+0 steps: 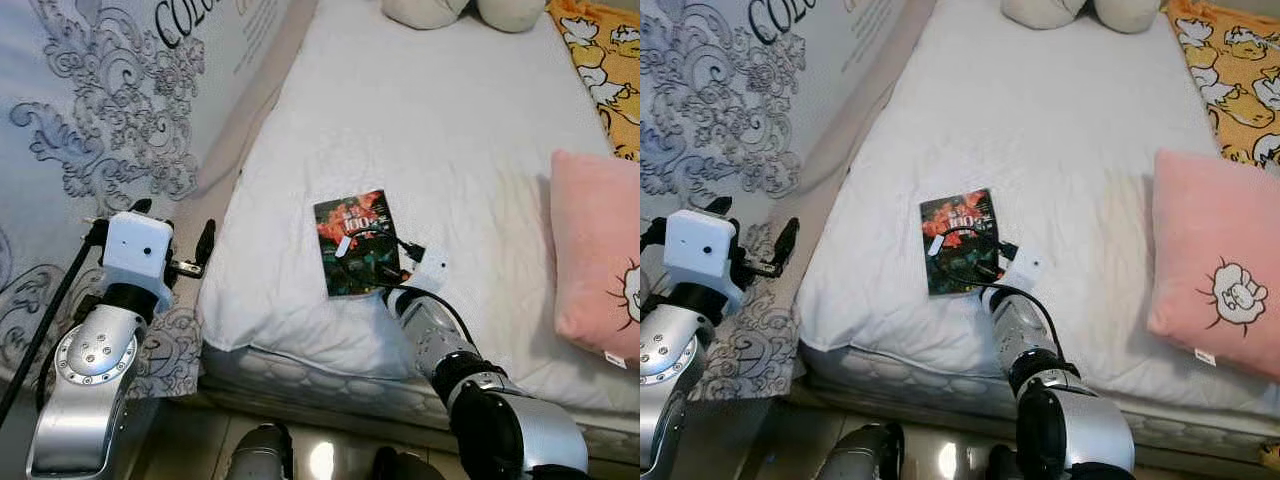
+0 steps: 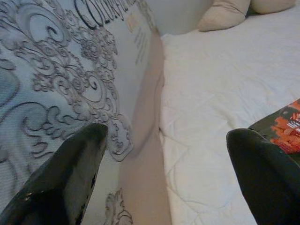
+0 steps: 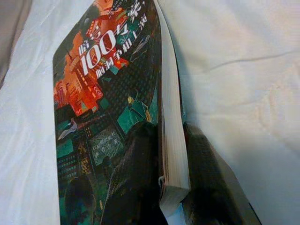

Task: Clean up the room

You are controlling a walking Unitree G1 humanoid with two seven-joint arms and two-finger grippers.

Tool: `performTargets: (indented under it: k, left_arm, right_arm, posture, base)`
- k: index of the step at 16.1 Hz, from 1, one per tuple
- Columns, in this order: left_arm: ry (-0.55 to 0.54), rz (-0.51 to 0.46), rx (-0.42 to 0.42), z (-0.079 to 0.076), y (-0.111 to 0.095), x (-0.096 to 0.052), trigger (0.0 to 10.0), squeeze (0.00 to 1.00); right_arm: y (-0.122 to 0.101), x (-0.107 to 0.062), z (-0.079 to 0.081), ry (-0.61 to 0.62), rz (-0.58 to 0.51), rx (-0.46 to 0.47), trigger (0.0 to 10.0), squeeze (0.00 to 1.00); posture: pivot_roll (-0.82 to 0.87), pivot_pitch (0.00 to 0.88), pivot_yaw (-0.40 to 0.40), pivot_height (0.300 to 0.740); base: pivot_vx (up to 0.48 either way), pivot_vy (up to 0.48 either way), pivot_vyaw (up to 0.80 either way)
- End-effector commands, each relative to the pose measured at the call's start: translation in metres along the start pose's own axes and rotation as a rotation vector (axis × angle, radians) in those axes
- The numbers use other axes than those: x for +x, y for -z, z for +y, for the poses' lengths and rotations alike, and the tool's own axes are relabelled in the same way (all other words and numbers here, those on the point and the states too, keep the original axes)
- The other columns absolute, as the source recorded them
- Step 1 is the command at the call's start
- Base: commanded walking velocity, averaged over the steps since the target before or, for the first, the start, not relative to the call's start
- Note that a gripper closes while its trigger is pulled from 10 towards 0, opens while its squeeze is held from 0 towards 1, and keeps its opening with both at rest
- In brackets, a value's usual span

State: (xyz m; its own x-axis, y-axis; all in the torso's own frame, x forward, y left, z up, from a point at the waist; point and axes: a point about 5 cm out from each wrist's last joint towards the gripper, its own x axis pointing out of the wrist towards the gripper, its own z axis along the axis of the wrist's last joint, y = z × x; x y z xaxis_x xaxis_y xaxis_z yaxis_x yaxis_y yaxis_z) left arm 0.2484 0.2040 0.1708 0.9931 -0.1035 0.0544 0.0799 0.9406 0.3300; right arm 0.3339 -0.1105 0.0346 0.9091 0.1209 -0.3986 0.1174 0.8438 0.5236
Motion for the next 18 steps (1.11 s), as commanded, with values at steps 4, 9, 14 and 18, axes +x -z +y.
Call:
performTargets:
  k: [4, 9, 14, 18]
  left_arm:
    - [0.078, -0.011, -0.009, -0.013, -0.005, -0.004, 10.0, 0.0]
    - [0.108, -0.012, -0.022, -0.022, -0.005, -0.005, 10.0, 0.0]
    - [0.111, -0.01, -0.033, -0.026, -0.005, -0.006, 10.0, 0.0]
    - [0.215, 0.017, -0.082, -0.043, -0.002, -0.012, 10.0, 0.0]
  right_arm:
    - [0.01, -0.001, 0.001, 0.068, 0.018, 0.115, 0.0, 0.0]
    - [0.023, -0.002, 0.012, 0.105, 0.049, 0.226, 0.0, 0.0]
    - [0.034, -0.004, 0.017, 0.106, 0.097, 0.205, 4.8, 1.0]
    - [0.036, -0.004, 0.017, 0.119, 0.108, 0.201, 10.0, 1.0]
  posture:
    - [0.29, 0.19, -0.005, 0.74]
    - [0.29, 0.187, -0.017, 0.74]
    - [0.3, 0.188, -0.025, 0.74]
    - [0.29, 0.184, -0.028, 0.74]
  base:
    - [0.0, 0.0, 0.0]
    - [0.0, 0.0, 0.0]
    - [0.0, 0.0, 0.0]
    - [0.0, 0.0, 0.0]
